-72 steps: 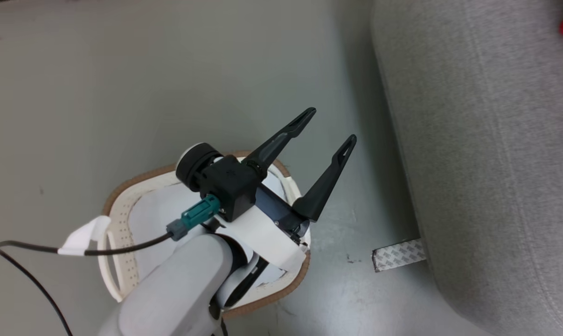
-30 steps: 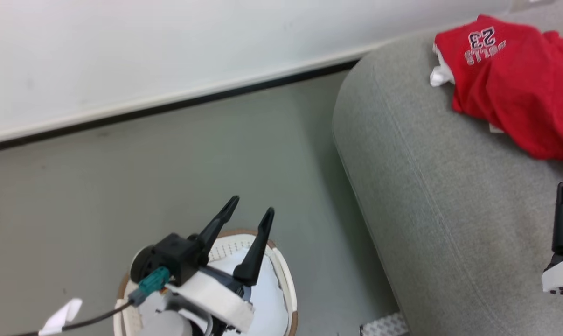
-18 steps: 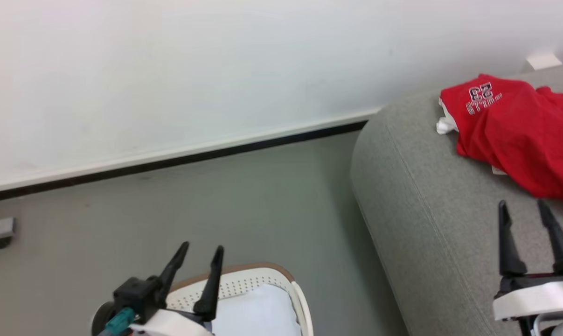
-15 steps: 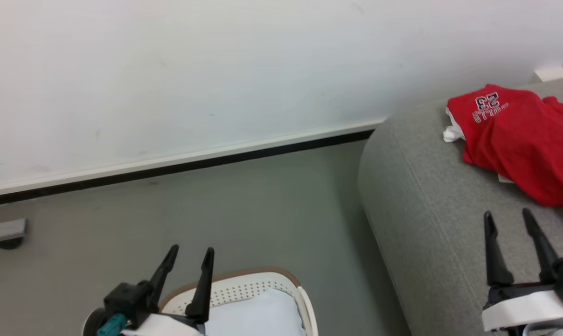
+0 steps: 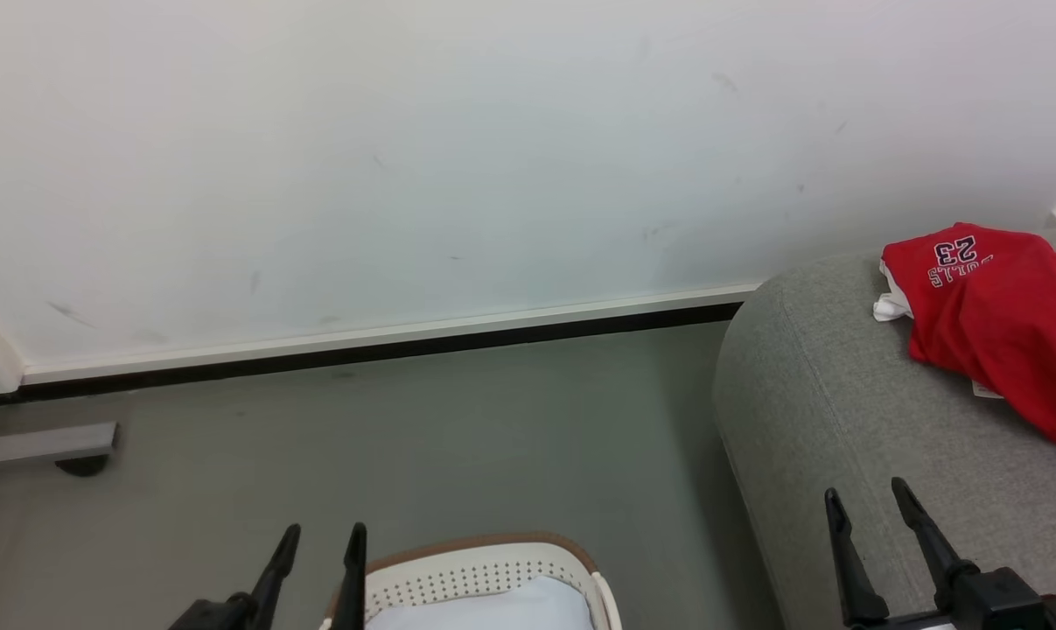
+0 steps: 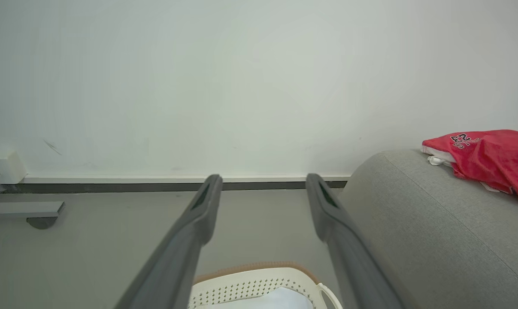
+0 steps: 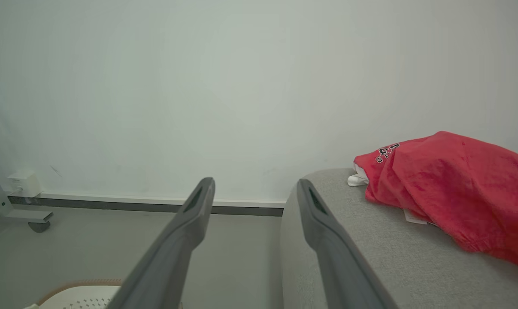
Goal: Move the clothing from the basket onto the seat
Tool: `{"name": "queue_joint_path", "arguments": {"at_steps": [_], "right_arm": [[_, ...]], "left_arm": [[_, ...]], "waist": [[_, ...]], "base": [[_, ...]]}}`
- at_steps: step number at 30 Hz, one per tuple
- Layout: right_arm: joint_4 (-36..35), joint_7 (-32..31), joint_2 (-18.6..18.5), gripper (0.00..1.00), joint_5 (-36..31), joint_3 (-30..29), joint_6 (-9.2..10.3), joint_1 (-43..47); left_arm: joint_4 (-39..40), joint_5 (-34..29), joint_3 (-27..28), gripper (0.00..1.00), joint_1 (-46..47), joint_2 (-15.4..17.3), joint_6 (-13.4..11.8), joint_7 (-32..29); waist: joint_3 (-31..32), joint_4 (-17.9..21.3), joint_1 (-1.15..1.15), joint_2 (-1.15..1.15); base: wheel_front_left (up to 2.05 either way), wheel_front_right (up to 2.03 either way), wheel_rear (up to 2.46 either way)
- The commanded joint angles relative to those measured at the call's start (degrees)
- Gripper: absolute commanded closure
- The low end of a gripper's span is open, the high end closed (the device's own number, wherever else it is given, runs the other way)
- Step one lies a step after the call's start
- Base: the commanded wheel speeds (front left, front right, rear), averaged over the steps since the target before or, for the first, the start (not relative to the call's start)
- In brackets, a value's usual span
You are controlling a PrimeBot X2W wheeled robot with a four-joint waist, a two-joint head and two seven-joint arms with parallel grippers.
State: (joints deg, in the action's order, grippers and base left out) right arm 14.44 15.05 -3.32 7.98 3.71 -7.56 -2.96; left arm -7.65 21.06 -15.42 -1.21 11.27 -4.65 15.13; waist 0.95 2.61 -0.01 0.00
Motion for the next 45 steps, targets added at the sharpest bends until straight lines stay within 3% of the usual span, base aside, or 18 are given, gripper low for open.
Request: {"name": "queue_joint_path", "arguments": {"at_steps": [1, 16, 34, 35, 39, 45], "right_arm": [[0.23, 0.17, 0.12, 0.0, -0.22, 0.31, 0.15, 1.0], [3.42, 0.17, 0.41, 0.0, 2.03, 3.02, 0.15, 2.83], [3.3, 0.17, 0.42, 0.0, 2.42, 3.14, 0.15, 0.73], [3.25, 0.17, 0.42, 1.0, 2.43, 3.22, 0.15, 0.72], [4.97, -0.12, 0.47, 1.0, 2.24, 3.36, 0.0, 2.56], [4.3, -1.57, 0.21, 1.0, 9.44, 2.62, 0.01, 2.2]], "left_arm": [[-0.46, -1.14, 0.92, 0.0, -1.0, -0.37, 0.44, 0.01], [-2.18, -7.24, 9.37, 0.0, -3.73, -5.94, 5.55, 0.01], [-4.15, -9.93, 12.69, 0.0, -2.92, -7.96, 8.84, 0.01], [-4.24, -9.9, 12.71, 1.0, -2.99, -8.01, 9.0, 0.02], [-6.02, -9.4, 12.42, 1.0, -3.19, -8.5, 8.8, -0.03], [-6.34, -2.73, 13.5, 1.0, -2.0, -8.49, 9.09, -2.09]], "waist": [[0.22, -0.21, 0.01, 0.0], [1.3, -0.25, 0.01, 0.0], [1.11, -0.42, 0.01, 0.0], [1.11, -0.41, 0.01, 0.0], [1.1, -0.45, 0.01, 0.0], [0.99, -0.56, 0.01, 0.0]], "base": [[0.0, 0.0, 0.0], [0.0, 0.0, 0.0], [0.0, 0.0, 0.0], [0.0, 0.0, 0.0], [0.0, 0.0, 0.0], [0.0, 0.0, 0.0]]}}
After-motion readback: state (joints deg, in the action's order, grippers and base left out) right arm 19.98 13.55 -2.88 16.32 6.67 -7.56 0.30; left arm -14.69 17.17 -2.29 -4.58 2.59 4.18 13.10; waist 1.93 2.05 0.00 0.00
